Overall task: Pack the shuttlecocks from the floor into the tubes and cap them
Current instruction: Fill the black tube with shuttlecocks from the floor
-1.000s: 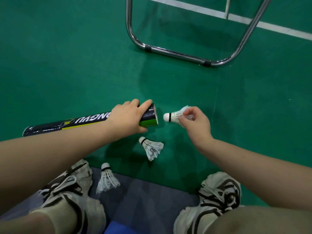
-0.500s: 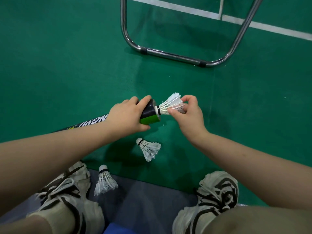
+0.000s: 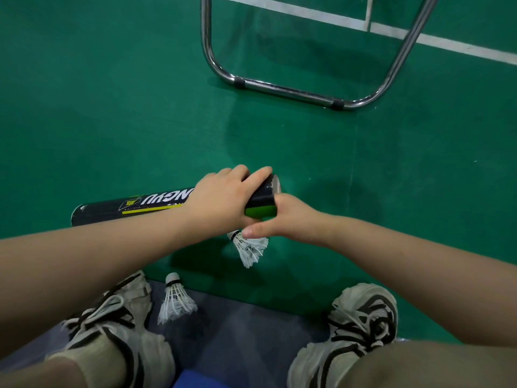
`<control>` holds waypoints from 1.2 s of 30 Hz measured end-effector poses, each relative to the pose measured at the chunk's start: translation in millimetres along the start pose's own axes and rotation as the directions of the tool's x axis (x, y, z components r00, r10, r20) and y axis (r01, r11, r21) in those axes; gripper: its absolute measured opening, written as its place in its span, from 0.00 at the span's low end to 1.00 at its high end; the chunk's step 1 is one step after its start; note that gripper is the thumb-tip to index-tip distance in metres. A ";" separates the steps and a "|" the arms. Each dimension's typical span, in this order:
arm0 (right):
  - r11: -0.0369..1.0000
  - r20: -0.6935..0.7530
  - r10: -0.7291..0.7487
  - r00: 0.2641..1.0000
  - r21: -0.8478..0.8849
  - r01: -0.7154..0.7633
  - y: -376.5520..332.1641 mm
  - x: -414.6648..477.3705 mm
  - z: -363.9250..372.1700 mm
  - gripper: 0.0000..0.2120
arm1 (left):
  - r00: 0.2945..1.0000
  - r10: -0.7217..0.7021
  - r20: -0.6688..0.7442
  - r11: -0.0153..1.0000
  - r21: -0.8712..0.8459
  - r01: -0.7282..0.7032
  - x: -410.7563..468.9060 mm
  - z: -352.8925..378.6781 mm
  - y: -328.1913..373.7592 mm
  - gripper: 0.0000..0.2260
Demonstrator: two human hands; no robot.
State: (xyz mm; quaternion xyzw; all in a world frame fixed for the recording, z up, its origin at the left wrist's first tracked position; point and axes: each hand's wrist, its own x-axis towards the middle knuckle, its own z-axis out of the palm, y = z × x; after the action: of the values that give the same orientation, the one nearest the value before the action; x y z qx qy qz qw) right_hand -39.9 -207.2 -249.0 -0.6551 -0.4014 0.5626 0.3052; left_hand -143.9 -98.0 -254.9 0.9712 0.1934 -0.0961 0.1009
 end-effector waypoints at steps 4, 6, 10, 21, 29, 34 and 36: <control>0.989 -0.381 -0.092 0.920 -0.145 0.039 7.6 -2.1 14.3 0.26 | 0.999 -0.031 -0.034 0.999 -0.012 0.031 5.8 -3.2 -11.5 0.40; 0.971 -0.501 -0.139 0.854 -0.237 0.019 17.4 -3.9 21.2 0.29 | 0.997 -0.066 -0.049 0.998 -0.014 0.066 7.1 -3.5 -22.2 0.41; 0.941 -0.478 -0.010 0.878 -0.302 -0.154 40.4 -6.8 25.0 0.30 | 0.989 -0.142 -0.028 0.990 0.014 0.143 1.9 2.7 -46.5 0.41; 0.926 0.186 0.360 0.914 -0.188 -0.327 60.5 8.8 52.4 0.36 | 0.984 -0.175 0.009 0.984 0.036 0.175 -5.6 10.5 -60.3 0.41; 0.972 -0.088 0.225 0.970 -0.044 -0.229 49.6 24.0 30.0 0.30 | 0.983 -0.182 -0.008 0.983 0.022 0.182 -3.5 8.2 -64.1 0.42; 0.989 -0.377 -0.026 0.926 -0.142 -0.030 29.6 18.5 6.9 0.29 | 0.974 -0.225 0.005 0.974 0.006 0.225 -3.3 6.4 -69.7 0.41; 0.988 -0.441 -0.128 0.888 -0.138 0.074 17.9 16.1 0.2 0.28 | 0.972 -0.235 0.015 0.972 0.008 0.235 -4.4 6.3 -70.4 0.41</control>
State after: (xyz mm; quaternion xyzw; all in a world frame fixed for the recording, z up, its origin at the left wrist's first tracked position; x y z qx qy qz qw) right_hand -36.2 -202.0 -272.2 -0.7621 -0.3861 0.3550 0.3795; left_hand -176.6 -37.3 -271.2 0.9410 0.3059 -0.1157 0.0873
